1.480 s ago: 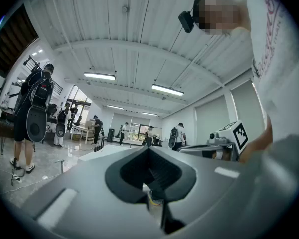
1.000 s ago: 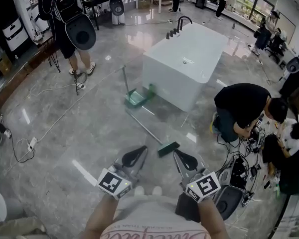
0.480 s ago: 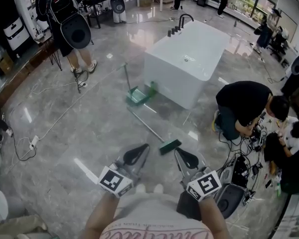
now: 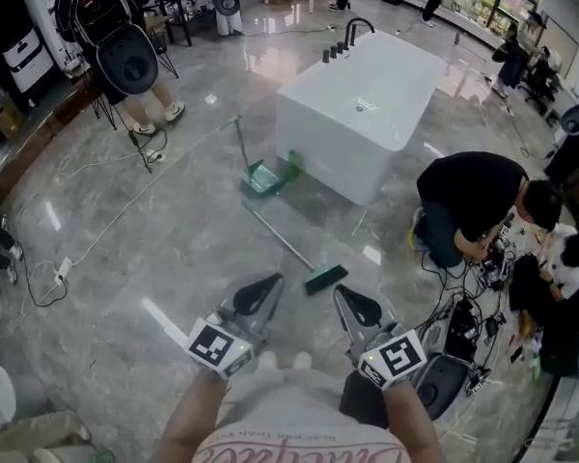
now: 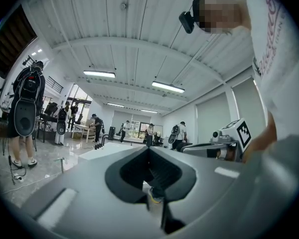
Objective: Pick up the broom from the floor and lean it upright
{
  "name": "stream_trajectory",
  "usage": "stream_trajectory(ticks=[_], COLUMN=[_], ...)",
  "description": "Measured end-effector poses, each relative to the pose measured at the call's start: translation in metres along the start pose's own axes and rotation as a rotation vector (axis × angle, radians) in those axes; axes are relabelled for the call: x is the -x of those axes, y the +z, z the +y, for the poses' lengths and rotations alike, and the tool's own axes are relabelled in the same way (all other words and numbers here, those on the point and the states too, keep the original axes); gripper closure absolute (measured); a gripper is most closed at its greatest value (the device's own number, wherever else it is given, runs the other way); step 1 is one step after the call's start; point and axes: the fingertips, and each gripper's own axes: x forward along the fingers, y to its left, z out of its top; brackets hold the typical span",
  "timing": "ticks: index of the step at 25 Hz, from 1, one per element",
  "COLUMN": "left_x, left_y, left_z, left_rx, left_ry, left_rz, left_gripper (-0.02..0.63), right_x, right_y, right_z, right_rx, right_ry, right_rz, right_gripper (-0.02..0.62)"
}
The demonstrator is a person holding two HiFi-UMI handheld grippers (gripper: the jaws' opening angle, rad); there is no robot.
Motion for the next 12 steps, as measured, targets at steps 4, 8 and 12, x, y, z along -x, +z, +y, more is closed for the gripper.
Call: stream_trajectory(ticks=[4, 8, 12], left_x=[-0.013, -0.016, -0.014], left_y=[-0.005, -0.013, -0.019], left_z=[0.001, 0.007, 0.014], left_rx=[-0.004, 0.001, 0.009], left_ry=[0.032, 0.075, 0.114], left_rz=[0.002, 0.014, 0.030], left_gripper=[0.606, 0.606, 0.606], right_x=[0.001, 0.000, -0.007], right_y=[-0.004, -0.010, -0.017], right_z=[-0.015, -0.030, -0.044], right_rx=[-0.006, -0.021, -0.037], right_ry=[0.021, 0.034, 0.043], right_rz=[0.008, 0.016, 0.029], right_gripper=[0.594, 0.594, 0.594])
